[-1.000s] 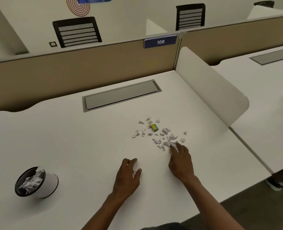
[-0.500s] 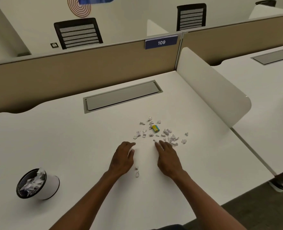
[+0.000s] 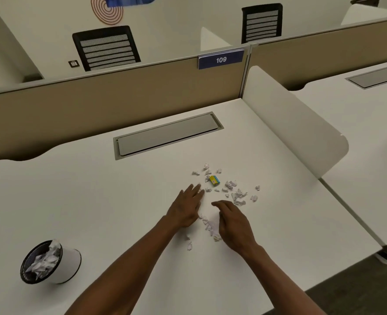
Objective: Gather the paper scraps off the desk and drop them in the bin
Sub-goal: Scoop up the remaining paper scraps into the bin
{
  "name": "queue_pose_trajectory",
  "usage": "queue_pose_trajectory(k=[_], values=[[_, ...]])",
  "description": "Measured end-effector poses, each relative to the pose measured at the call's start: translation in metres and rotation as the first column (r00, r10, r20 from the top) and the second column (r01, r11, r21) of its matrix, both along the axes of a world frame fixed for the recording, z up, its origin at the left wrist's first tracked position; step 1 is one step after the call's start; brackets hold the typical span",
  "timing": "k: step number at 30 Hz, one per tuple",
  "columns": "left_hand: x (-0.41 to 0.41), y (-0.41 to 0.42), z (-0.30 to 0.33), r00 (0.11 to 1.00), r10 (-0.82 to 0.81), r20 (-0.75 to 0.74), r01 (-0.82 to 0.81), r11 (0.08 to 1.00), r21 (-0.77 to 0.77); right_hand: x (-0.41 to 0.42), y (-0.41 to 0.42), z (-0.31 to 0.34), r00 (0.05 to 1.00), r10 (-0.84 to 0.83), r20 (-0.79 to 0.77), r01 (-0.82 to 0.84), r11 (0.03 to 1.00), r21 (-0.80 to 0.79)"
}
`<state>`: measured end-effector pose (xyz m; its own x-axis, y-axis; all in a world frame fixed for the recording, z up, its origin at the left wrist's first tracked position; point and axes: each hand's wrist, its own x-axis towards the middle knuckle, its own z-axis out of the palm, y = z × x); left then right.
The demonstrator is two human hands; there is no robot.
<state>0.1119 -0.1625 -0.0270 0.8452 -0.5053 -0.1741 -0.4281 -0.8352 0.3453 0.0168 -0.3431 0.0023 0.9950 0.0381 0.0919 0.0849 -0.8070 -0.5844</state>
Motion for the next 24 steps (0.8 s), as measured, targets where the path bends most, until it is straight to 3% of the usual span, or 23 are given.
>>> queue_pose_trajectory(k=[5,15,20,24], values=[[-0.037,0.011,-0.011,0.997,0.031,0.07,-0.019,0.986,-0.167,0.028,-0.005,0.001,1.0,0.003,-0.006,-0.003,1.0,-0.024],[-0.116,0.048,0.003,0.984,0.156,0.087,-0.106,0.902,-0.418,0.066,0.021,-0.022,0.953,0.226,-0.202,-0.276,0.922,-0.27],[-0.12,0.063,0.015,0.907,0.421,-0.009,-0.341,0.721,-0.603,0.025,0.023,-0.025,0.937,0.313,-0.155,-0.34,0.918,-0.204],[-0.119,0.074,0.011,0.88,0.469,-0.069,-0.441,0.757,-0.482,-0.003,0.011,-0.018,0.956,0.271,-0.112,-0.279,0.958,-0.066]])
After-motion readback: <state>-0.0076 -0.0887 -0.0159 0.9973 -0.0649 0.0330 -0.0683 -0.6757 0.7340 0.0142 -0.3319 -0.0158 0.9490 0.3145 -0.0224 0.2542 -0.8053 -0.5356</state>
